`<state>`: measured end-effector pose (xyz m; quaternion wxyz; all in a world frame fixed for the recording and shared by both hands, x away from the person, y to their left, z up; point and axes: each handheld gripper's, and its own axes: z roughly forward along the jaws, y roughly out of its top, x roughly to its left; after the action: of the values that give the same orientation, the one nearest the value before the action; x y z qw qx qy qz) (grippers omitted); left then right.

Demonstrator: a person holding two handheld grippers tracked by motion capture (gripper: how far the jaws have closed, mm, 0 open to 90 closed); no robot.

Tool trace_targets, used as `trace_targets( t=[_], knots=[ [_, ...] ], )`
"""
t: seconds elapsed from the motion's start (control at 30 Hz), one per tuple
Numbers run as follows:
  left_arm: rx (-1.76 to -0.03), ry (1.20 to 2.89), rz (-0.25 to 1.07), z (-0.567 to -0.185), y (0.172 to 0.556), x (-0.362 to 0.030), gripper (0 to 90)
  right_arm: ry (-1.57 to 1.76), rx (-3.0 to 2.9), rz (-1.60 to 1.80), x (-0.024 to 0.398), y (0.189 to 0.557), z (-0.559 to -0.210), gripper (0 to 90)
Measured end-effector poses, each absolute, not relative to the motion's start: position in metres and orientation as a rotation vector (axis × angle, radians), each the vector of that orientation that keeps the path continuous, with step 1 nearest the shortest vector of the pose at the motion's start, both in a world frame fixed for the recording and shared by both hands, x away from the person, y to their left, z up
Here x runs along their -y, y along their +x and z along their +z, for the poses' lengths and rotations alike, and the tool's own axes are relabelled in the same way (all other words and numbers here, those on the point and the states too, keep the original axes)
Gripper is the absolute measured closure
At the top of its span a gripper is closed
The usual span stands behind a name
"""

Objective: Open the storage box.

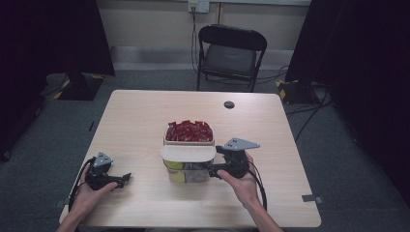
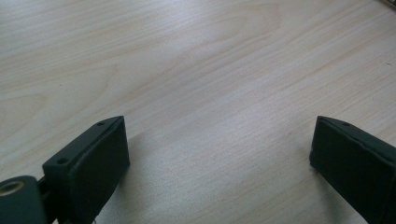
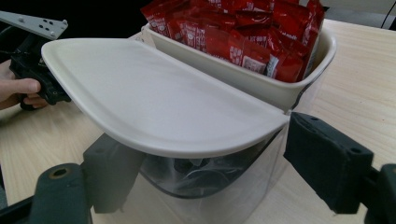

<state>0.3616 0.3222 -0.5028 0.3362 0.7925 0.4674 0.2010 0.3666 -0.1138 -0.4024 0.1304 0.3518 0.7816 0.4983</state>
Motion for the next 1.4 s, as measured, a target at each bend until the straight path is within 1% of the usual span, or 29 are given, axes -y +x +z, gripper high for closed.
trace_targets(
  t=[0.27,0.63,1.4],
  knots=[
    [-1.219,2.066,0.524,-0.503,0.362,-0.322,4.1,1.007,-2.262,1.451,0.113,0.370,-0.396,23.1],
    [-1.219,2.066,0.524,-0.503,0.362,-0.322,4.1,1.000,-2.255,1.483,0.113,0.376,-0.392,23.8],
    [-1.219,2.066,0.524,-0.503,0.362,-0.322,4.1,0.970,-2.241,1.546,0.107,0.387,-0.379,28.8]
  ],
)
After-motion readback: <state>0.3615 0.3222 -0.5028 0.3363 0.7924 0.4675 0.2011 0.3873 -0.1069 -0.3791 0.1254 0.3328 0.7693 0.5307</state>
